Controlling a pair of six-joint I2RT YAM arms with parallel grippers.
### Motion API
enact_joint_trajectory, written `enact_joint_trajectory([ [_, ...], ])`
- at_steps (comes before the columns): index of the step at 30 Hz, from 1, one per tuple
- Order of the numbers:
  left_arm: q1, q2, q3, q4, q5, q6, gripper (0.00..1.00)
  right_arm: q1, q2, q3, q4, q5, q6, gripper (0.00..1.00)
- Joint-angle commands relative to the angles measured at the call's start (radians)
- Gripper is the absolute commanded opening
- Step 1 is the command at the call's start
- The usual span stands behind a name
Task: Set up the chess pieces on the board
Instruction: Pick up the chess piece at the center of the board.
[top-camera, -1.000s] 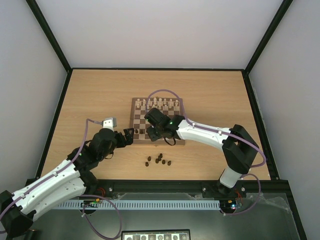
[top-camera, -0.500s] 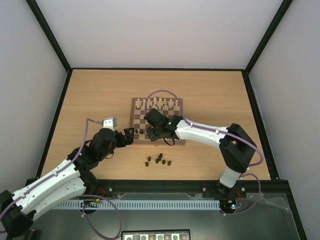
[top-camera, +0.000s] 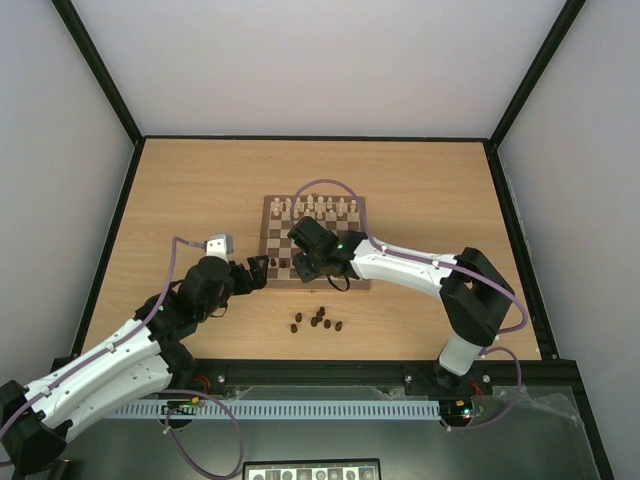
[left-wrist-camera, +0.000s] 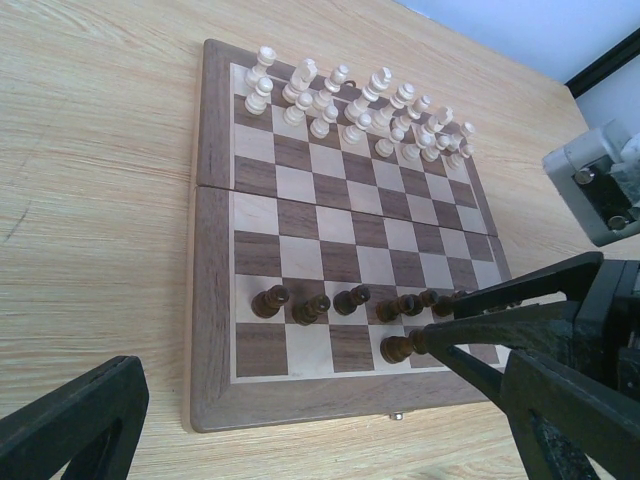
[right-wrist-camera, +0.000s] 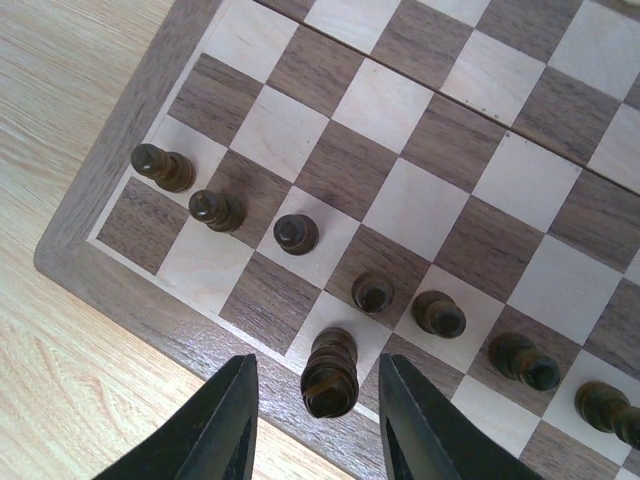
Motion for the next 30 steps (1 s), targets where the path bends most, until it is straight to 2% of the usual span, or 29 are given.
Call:
enact_joint_trajectory([
  [1,-0.006,0.006,0.019,0.014,-0.020,0.012,1.00,0.002,-0.069,-0.006,-0.031,0.011,0.007,0.38],
  [3,-0.006,0.007,0.022,0.011,-0.022,0.014,1.00,0.002,-0.103,-0.010,-0.041,0.012,0.009,0.45],
  [6,-0.006,0.011,0.035,-0.003,-0.020,0.021,1.00,0.002,-0.157,-0.014,-0.074,0.018,0.010,0.61],
  [9,-0.006,0.004,0.034,-0.013,-0.010,0.015,0.99,0.002,-0.216,-0.042,-0.108,0.015,0.017,0.68],
  [21,-0.006,-0.022,-0.011,-0.010,0.112,-0.030,1.00,0.035,-0.484,-0.235,-0.204,-0.054,0.126,0.66],
  [26,-0.006,-0.012,-0.032,-0.013,0.137,-0.049,1.00,0.105,-0.495,-0.257,-0.233,-0.047,0.169,0.65],
  [30,-0.005,0.004,-0.046,-0.010,0.152,-0.058,0.99,0.158,-0.464,-0.266,-0.227,-0.034,0.196,0.58],
])
